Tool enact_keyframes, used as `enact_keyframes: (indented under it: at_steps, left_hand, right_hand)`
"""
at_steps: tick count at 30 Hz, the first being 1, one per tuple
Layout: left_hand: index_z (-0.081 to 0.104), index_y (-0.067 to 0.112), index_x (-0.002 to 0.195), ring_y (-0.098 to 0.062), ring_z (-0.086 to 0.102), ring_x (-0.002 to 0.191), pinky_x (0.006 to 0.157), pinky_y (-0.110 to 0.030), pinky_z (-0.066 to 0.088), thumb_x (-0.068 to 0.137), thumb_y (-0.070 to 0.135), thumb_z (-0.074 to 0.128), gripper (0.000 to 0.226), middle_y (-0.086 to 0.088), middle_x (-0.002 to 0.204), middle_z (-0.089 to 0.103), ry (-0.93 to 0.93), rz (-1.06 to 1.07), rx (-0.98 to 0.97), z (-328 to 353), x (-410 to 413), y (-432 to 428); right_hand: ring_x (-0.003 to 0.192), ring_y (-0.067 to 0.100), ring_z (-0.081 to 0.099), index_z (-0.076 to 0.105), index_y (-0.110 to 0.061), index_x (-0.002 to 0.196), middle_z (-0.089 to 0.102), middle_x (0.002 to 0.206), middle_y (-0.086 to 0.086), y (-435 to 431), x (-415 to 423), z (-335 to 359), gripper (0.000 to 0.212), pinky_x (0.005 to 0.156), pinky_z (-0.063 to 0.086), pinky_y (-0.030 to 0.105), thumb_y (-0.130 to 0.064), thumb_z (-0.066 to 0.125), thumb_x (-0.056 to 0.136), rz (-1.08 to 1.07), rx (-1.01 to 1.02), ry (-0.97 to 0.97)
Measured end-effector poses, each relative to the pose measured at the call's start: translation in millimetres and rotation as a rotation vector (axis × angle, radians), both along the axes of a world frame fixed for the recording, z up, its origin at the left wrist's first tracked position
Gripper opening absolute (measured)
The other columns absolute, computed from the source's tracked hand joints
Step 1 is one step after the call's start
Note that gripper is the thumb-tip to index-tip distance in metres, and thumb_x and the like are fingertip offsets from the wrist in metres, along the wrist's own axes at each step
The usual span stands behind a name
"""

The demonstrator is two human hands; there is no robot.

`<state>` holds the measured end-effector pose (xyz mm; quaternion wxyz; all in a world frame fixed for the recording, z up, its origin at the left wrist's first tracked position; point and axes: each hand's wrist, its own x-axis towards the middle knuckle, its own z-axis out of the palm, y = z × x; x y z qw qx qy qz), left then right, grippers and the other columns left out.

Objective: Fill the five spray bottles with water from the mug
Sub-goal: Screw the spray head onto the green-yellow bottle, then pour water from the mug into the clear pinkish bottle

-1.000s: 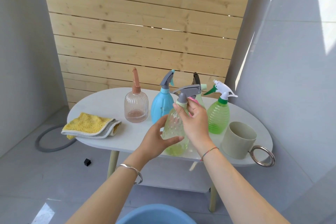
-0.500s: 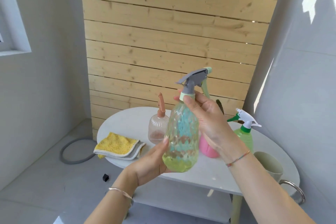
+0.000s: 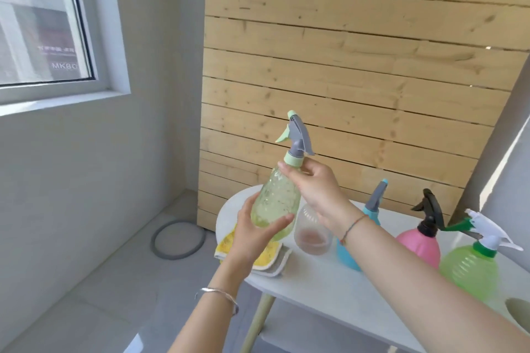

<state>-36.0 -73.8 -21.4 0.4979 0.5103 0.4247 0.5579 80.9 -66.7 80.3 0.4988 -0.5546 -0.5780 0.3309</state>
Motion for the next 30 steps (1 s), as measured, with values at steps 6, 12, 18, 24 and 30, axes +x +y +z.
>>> enact_keyframes:
  at_steps: [6,12,18,24,30]
  left_hand:
    - [0.049,0.039,0.127,0.002,0.057,0.108,0.079,-0.011,0.044,0.075,0.051,0.079,0.061,0.017,0.121,0.062,0.338,-0.074,0.033,-3,-13,61]
    - [0.05,0.031,0.133,-0.01,0.058,0.103,0.082,-0.022,0.043,0.079,0.051,0.075,0.064,0.021,0.122,0.058,0.754,-0.118,0.106,-18,-23,104]
    - [0.047,0.027,0.139,-0.011,0.056,0.103,0.086,-0.022,0.045,0.082,0.046,0.074,0.065,0.019,0.118,0.055,0.851,-0.199,0.078,-38,-17,114]
    - [0.044,0.025,0.141,-0.016,0.057,0.114,0.096,-0.026,0.046,0.085,0.044,0.071,0.065,0.009,0.13,0.059,0.898,-0.242,0.076,-37,-14,119]
    - [0.039,0.029,0.143,-0.011,0.056,0.105,0.086,-0.024,0.047,0.077,0.052,0.076,0.079,0.014,0.132,0.051,0.813,-0.085,0.121,-46,-10,111]
  right_hand:
    - [0.078,0.008,0.058,0.068,-0.019,0.096,0.064,0.086,-0.006,41,-5,-2,0.023,0.064,0.039,0.001,-0.038,0.07,0.084,-0.063,-0.01,-0.061]
    - [0.078,0.012,0.054,0.071,-0.014,0.091,0.058,0.074,-0.009,73,-12,-39,0.021,0.07,0.039,0.022,-0.033,0.074,0.081,-0.198,-0.038,-0.08]
    - [0.07,0.016,0.058,0.072,-0.014,0.081,0.066,0.072,-0.003,83,-5,-65,0.023,0.062,0.04,0.026,-0.037,0.075,0.078,-0.256,-0.094,-0.154]
    - [0.075,0.018,0.057,0.07,-0.015,0.09,0.064,0.078,-0.002,84,-2,-66,0.023,0.065,0.039,0.027,-0.037,0.07,0.083,-0.257,-0.122,-0.206]
    - [0.13,0.015,0.044,0.053,-0.016,0.133,0.055,0.133,-0.001,58,24,-48,0.052,0.099,0.031,0.019,-0.024,0.069,0.084,-0.171,-0.009,-0.253]
